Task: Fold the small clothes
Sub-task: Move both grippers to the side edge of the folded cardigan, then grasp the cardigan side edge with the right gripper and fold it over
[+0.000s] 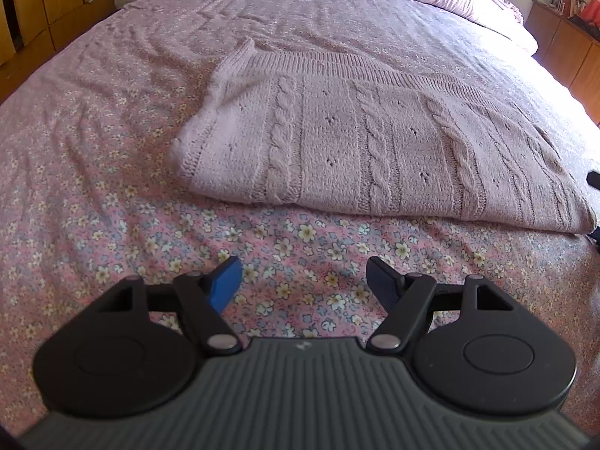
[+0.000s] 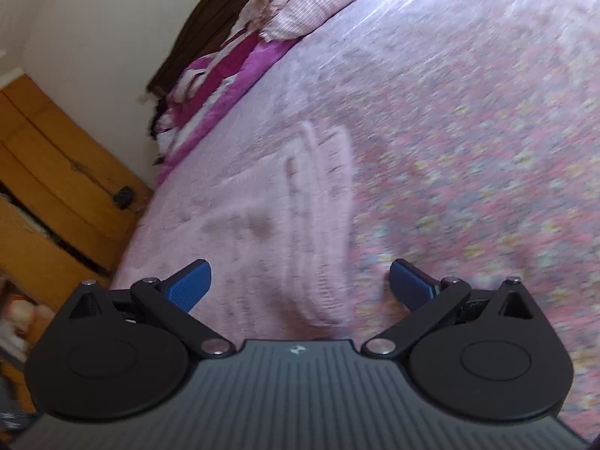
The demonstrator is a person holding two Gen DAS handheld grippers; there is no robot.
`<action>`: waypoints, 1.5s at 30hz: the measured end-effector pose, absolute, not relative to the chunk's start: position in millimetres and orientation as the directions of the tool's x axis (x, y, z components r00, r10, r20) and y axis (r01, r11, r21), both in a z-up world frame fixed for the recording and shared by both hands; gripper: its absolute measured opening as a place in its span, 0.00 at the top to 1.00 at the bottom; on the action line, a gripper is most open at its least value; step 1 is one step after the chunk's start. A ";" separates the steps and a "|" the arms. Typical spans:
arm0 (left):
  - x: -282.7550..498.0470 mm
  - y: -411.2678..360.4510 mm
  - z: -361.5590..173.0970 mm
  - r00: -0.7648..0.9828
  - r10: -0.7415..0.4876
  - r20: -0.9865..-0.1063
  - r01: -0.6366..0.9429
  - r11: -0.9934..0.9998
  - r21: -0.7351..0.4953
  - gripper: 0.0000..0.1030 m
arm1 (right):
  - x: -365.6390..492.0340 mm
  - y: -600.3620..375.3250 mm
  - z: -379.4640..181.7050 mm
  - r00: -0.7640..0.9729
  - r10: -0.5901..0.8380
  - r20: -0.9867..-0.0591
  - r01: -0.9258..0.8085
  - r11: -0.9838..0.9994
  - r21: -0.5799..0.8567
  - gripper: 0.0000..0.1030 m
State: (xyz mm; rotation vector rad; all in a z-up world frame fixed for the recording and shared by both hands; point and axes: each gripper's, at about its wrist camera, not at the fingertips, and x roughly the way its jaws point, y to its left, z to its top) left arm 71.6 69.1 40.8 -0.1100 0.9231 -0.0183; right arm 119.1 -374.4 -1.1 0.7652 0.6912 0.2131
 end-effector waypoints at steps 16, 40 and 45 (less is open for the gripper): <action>73.7 76.3 38.1 0.610 -0.044 -0.791 -0.047 0.995 -0.092 0.28 | 152.5 -363.8 -17.0 0.816 0.469 -0.338 0.083 0.484 0.871 0.19; 84.2 102.7 55.6 0.656 -0.017 -0.754 -0.043 0.997 -0.060 0.28 | 166.7 -331.6 23.0 0.865 0.395 -0.311 0.015 0.597 0.802 0.76; 95.2 124.2 64.0 0.639 -0.037 -0.768 -0.035 0.996 -0.077 0.28 | 171.2 -313.7 49.4 0.865 0.372 -0.337 0.019 0.647 0.763 0.76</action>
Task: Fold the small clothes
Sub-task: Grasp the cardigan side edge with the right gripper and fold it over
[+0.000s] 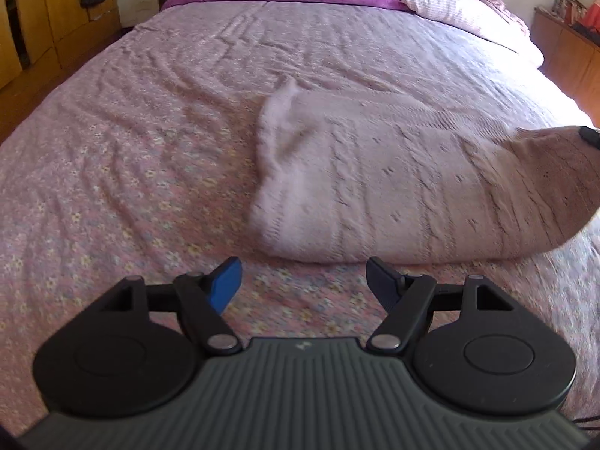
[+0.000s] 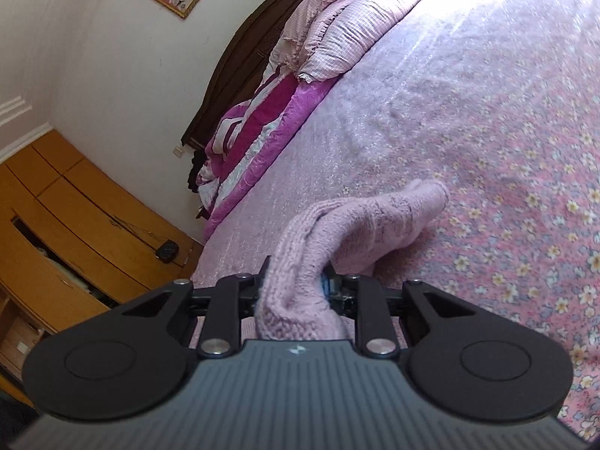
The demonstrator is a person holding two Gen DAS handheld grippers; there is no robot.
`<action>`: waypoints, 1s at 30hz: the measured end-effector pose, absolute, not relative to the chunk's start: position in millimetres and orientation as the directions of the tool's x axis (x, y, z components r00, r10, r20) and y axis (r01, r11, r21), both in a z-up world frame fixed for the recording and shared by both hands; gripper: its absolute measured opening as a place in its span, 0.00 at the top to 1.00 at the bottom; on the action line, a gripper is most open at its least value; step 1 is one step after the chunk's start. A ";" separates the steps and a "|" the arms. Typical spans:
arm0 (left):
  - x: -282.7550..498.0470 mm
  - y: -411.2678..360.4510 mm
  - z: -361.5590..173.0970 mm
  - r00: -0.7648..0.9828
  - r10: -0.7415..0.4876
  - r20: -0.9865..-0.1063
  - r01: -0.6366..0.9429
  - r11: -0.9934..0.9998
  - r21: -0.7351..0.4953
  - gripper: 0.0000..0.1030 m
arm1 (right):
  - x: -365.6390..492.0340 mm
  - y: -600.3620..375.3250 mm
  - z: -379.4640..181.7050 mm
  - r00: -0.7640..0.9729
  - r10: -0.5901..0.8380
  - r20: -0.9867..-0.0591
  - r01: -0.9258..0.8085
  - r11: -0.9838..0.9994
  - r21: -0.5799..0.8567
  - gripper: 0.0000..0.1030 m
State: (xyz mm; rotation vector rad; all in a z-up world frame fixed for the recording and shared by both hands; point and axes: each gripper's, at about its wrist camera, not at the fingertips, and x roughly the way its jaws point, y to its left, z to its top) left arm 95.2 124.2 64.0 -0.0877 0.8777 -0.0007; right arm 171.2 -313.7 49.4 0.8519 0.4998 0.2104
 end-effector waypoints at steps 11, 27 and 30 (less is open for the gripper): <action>105.0 160.2 77.3 0.667 0.006 -0.745 -0.068 0.996 -0.053 0.28 | 174.4 -251.9 106.5 0.845 0.442 -0.300 -0.098 0.680 0.727 0.76; 93.5 217.8 72.0 0.677 0.069 -0.733 -0.167 0.984 -0.062 0.28 | 186.5 -101.8 133.7 0.763 0.561 -0.320 -0.248 0.712 0.657 0.77; 89.5 226.7 69.5 0.669 0.074 -0.739 -0.184 0.981 -0.068 0.28 | 187.8 -61.5 121.3 0.728 0.581 -0.363 -0.269 0.730 0.629 0.77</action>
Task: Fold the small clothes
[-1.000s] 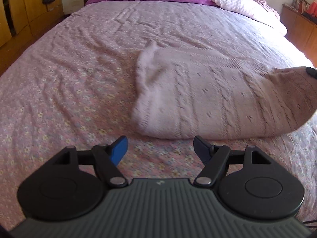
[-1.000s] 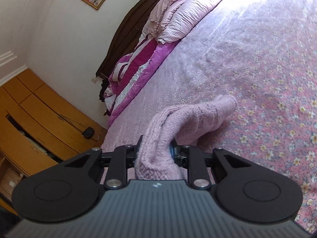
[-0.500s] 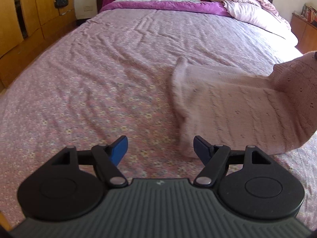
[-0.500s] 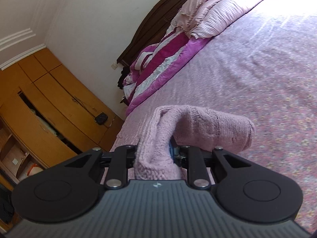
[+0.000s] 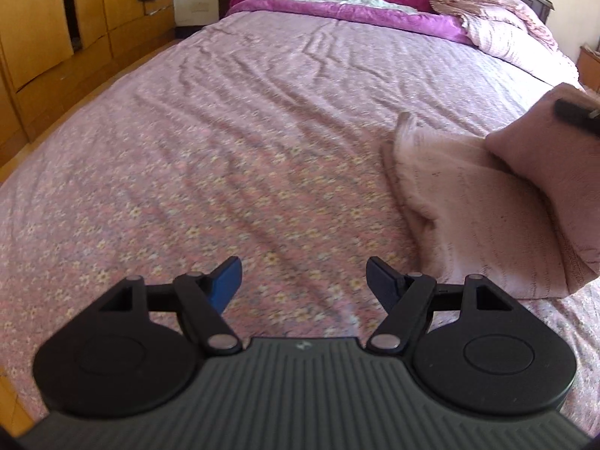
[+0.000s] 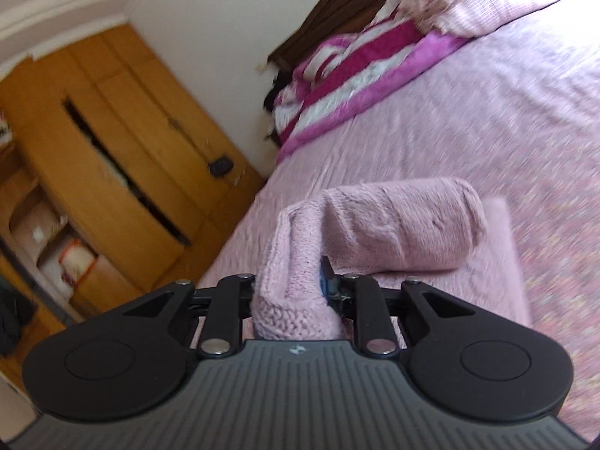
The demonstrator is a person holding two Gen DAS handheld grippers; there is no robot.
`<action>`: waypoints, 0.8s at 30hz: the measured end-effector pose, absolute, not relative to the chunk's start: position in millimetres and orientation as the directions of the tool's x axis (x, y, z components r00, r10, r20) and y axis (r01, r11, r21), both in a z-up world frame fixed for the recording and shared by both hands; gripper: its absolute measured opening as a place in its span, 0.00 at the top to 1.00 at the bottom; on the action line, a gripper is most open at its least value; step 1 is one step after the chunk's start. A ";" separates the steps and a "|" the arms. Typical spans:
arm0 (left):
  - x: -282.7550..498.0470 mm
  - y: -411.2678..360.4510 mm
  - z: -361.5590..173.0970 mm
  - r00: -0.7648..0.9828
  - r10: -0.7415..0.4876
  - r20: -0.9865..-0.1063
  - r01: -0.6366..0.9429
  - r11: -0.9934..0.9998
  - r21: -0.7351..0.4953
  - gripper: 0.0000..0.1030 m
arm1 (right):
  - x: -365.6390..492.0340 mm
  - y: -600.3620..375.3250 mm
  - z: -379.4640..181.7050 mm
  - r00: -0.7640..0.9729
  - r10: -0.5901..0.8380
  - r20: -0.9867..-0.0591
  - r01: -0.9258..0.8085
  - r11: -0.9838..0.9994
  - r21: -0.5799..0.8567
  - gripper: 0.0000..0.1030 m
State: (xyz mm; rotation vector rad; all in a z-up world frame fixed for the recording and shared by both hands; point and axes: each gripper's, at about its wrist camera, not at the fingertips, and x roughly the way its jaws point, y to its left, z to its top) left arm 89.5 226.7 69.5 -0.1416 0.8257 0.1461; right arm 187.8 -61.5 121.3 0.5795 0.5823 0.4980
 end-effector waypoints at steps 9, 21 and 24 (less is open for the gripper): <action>76.2 254.3 72.2 0.693 0.093 -0.715 -0.230 0.968 -0.097 0.28 | 175.8 38.2 69.1 0.666 0.516 -0.538 -0.289 0.844 0.452 0.69; 80.3 242.5 87.0 0.754 0.030 -0.657 -0.153 0.980 -0.131 0.28 | 126.5 4.7 94.0 0.684 0.572 -0.453 -0.364 0.806 0.467 0.31; 87.2 231.5 91.0 0.765 0.001 -0.644 -0.113 0.985 -0.132 0.28 | 119.7 -15.6 101.2 0.723 0.536 -0.436 -0.338 0.825 0.453 0.26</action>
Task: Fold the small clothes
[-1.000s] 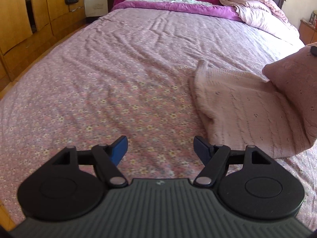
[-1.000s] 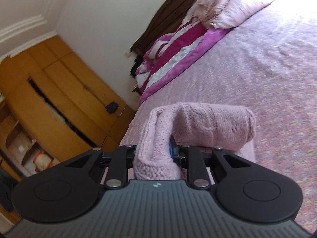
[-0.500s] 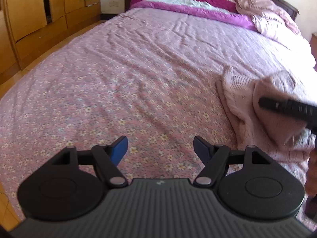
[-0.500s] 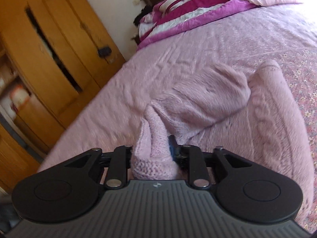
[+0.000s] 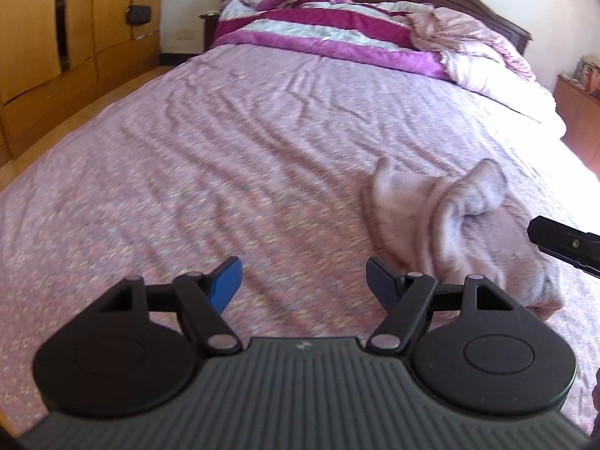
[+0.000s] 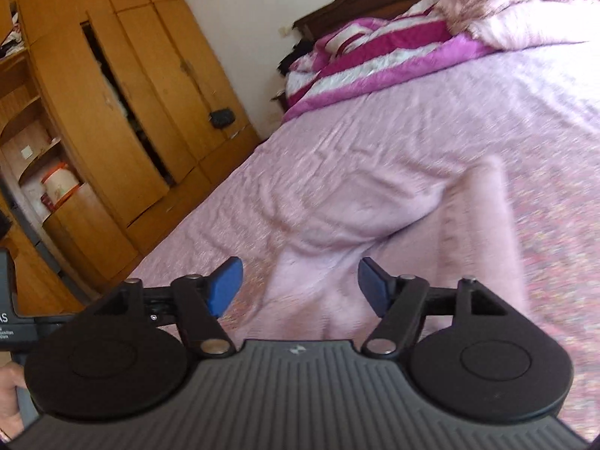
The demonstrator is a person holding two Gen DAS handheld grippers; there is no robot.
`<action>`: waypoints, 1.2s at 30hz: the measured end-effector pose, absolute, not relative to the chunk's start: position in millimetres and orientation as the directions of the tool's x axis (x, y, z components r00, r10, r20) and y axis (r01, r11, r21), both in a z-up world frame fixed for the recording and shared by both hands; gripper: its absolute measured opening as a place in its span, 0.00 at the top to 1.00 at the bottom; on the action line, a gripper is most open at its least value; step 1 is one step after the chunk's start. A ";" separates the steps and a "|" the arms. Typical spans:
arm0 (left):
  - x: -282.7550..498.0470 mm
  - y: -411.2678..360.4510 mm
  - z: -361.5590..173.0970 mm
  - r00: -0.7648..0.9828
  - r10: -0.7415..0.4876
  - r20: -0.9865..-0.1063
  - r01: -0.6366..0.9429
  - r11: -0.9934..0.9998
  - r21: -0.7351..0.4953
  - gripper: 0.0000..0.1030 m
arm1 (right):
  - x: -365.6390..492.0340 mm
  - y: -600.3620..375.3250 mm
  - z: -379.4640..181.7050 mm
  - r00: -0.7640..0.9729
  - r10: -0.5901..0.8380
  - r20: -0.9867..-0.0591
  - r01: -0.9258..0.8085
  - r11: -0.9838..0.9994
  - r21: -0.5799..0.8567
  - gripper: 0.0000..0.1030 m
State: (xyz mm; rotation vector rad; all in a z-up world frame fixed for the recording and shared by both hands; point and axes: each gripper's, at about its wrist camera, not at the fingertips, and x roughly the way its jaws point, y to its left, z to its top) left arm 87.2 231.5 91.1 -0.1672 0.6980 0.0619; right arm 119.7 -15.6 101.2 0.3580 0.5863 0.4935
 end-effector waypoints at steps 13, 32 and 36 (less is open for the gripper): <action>126.0 179.4 99.5 0.756 -0.082 -0.650 0.022 0.995 -0.100 0.28 | 115.1 -91.2 82.2 0.795 0.385 -0.470 -0.120 0.857 0.501 0.22; 173.5 109.9 88.6 0.739 -0.151 -0.657 0.184 0.983 -0.018 0.28 | 119.3 -135.4 59.7 0.772 0.351 -0.530 0.005 0.831 0.557 0.10; 185.2 99.2 78.4 0.733 -0.143 -0.665 0.198 0.980 0.008 0.28 | 120.4 -141.0 58.2 0.767 0.347 -0.540 0.019 0.828 0.560 0.09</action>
